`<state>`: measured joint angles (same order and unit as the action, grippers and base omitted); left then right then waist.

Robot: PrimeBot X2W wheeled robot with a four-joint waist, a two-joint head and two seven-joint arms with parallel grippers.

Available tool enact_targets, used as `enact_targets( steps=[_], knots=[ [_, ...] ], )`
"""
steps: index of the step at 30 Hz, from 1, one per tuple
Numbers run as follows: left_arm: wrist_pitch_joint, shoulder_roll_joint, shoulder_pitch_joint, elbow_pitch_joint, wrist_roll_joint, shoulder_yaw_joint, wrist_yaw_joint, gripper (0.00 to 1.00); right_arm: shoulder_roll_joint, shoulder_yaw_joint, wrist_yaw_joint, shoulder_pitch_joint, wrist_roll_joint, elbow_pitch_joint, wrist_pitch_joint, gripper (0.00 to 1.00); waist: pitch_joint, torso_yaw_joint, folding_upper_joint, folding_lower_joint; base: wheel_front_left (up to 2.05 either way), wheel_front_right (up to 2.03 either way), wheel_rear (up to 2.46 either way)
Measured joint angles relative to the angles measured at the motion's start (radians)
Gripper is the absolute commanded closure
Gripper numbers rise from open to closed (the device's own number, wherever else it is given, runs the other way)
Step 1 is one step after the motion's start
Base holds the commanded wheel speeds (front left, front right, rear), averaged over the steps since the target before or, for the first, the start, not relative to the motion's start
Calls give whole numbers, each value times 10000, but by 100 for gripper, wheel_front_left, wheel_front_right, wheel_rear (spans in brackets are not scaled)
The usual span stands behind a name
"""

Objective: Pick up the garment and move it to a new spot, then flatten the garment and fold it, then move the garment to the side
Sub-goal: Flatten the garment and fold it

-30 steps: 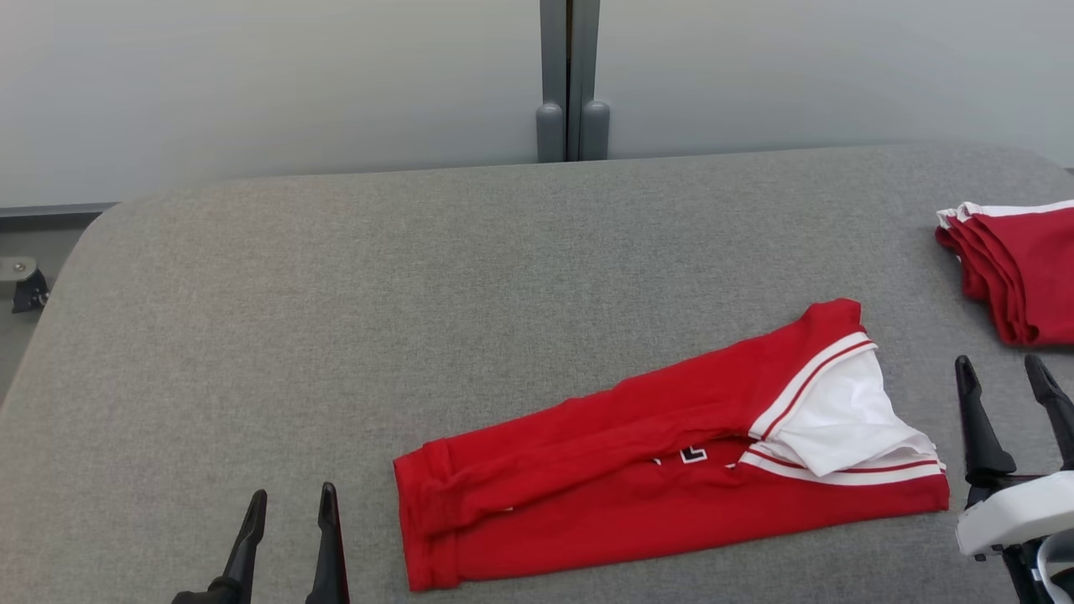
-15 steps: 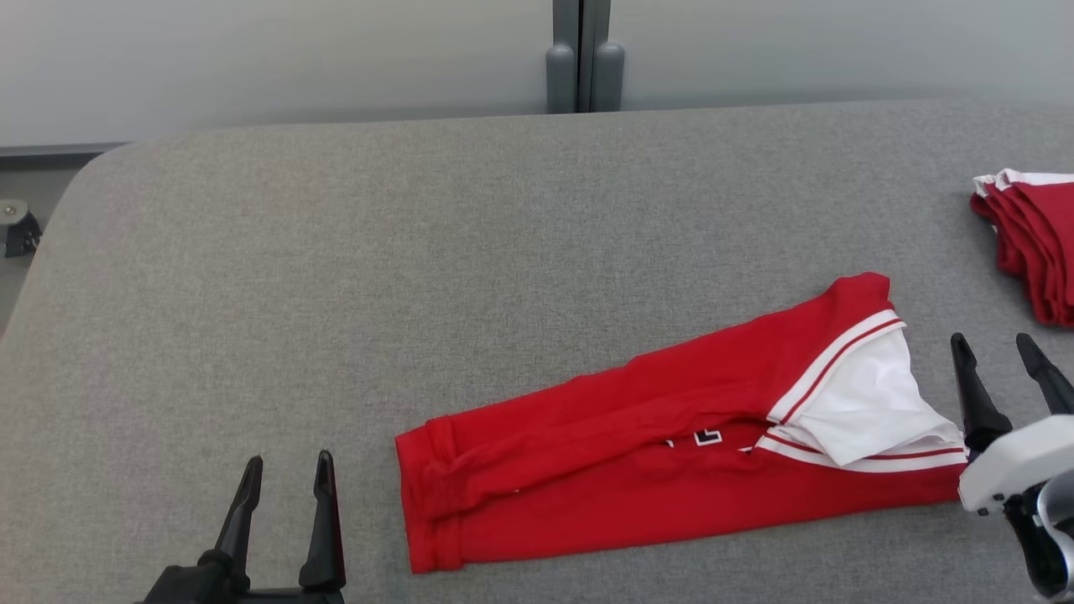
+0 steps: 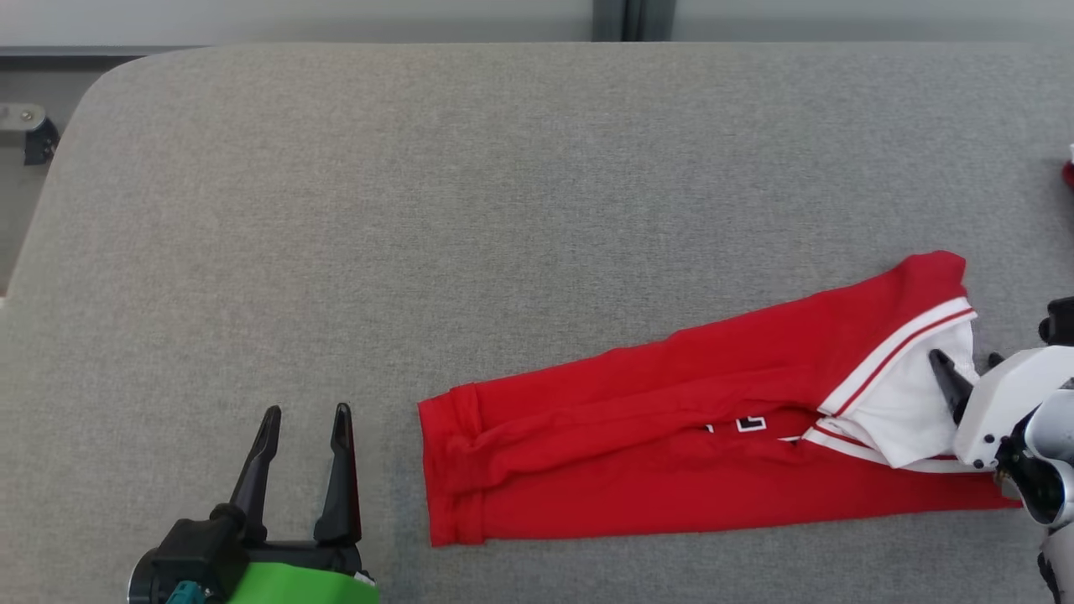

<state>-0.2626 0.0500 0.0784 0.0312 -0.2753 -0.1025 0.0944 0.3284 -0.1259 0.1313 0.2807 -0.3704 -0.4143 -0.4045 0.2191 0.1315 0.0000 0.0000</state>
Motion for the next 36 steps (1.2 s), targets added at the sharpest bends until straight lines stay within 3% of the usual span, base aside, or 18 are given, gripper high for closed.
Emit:
enact_targets(
  steps=[2, 3, 4, 5, 13, 21, 27, 30, 33, 36],
  knots=[
    [0, 0, -4, 12, -52, -46, -36, 0, -52, 15, 0, 33, -71, -270, -290, 0, 50, 146, 0, 0, 0, 0, 0],
    [0, 0, -4, 19, -98, -52, -77, 0, -65, 31, 0, 98, -284, -357, -550, 20, 67, 214, 0, 0, 0, 0, 0],
    [0, 0, 0, 29, -148, -54, -84, 0, -94, 12, -10, 149, -623, -387, -761, 75, 77, 273, 0, 0, 0, 0, 0],
    [0, 0, 1, 27, -150, -38, -113, 0, -98, -15, -10, 173, -840, -384, -851, 100, 77, 315, 0, 0, 0, 0, 0],
    [0, 0, 33, -29, -171, 117, -180, 0, 194, -905, 6, 353, -1335, -274, -583, 100, -74, 148, 0, 0, 0, 0, 0],
    [0, 0, 40, -59, -196, 77, -205, 0, 1835, -2849, 0, 518, -1285, 349, -744, 100, -382, -103, 0, 0, 0, 0, 0],
    [0, 0, 302, -12, -382, -94, -380, 0, 2303, -2598, 0, 124, -1791, 1979, -1902, 100, -674, -126, 0, 0, 0, 0, 0],
    [0, 0, 362, -10, -441, -222, -514, 0, 2000, -2161, 0, -280, -1902, 2913, -2433, 100, -798, -99, 0, 0, 0, 0, 0],
    [0, -2, 362, -29, -581, -303, -637, 0, 399, -1356, 0, -598, -1616, 4080, -2840, 100, -876, -67, 0, 0, 0, 0, 0],
    [0, 0, 359, 56, -665, -366, -654, 0, -790, -449, -4, -804, -1114, 4405, -2819, 100, -891, -59, 0, 0, 0, 0, 0]
  ],
)
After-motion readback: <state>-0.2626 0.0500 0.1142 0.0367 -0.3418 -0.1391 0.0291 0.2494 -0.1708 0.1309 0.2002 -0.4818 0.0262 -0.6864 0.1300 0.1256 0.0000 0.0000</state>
